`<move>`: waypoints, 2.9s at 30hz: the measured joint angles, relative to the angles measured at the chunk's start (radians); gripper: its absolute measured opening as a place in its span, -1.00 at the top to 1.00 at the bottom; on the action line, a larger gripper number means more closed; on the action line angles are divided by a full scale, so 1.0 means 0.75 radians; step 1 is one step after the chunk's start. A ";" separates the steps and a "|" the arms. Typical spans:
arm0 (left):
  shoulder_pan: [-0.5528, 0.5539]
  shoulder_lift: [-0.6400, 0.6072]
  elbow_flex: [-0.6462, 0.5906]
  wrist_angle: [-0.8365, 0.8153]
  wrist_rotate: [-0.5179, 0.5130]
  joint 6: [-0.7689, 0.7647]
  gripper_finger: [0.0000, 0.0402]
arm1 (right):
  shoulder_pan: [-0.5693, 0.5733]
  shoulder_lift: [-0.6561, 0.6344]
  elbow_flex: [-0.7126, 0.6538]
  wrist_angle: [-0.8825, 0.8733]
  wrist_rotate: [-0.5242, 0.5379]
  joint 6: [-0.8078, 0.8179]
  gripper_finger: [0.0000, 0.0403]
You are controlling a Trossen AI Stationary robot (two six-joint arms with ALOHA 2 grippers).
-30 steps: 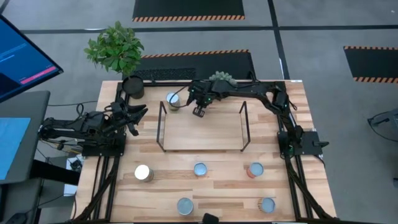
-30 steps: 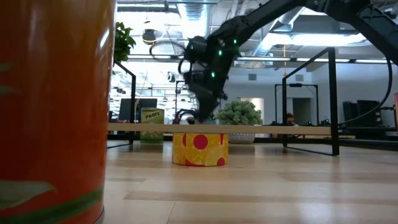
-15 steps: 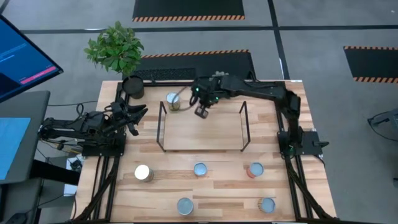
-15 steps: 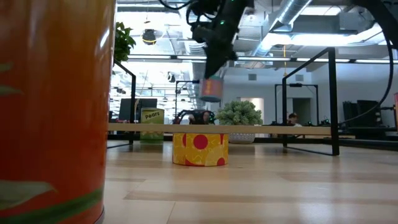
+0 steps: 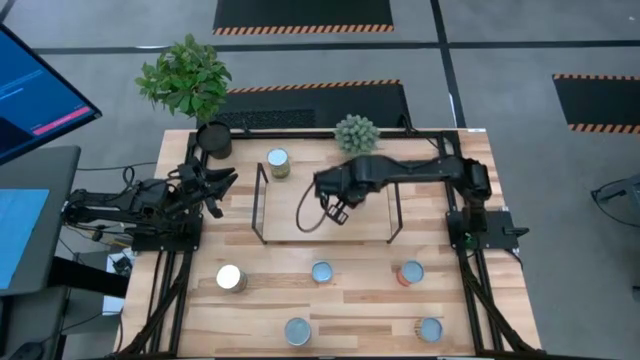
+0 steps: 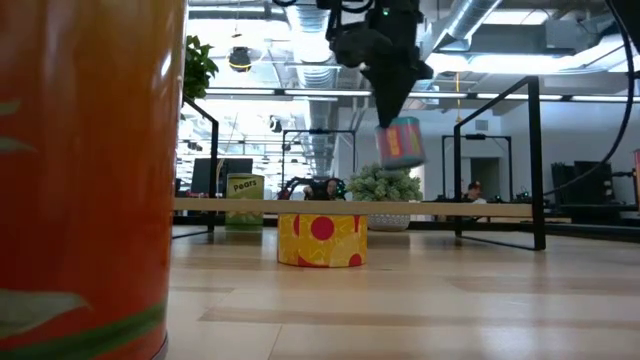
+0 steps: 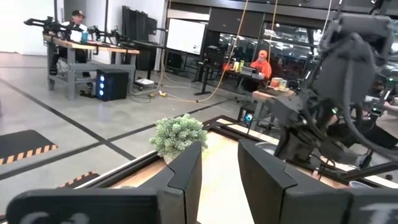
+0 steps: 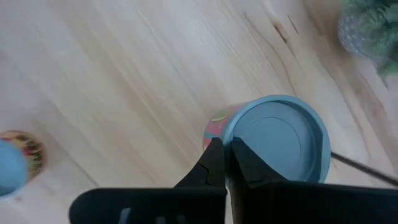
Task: Pick and place cans onto a shelf
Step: Put the canned corn on the shelf
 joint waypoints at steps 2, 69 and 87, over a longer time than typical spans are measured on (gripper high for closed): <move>0.000 0.000 0.000 0.000 0.000 0.000 0.53 | 0.029 -0.007 -0.034 0.021 0.009 0.039 0.97; 0.000 0.000 0.000 0.005 -0.043 -0.081 0.53 | -0.195 -0.350 -0.721 0.744 -0.265 -0.356 0.85; 0.000 0.000 0.000 -0.052 -0.040 -0.083 0.53 | -0.239 -0.288 -0.720 0.895 -0.427 -0.461 0.76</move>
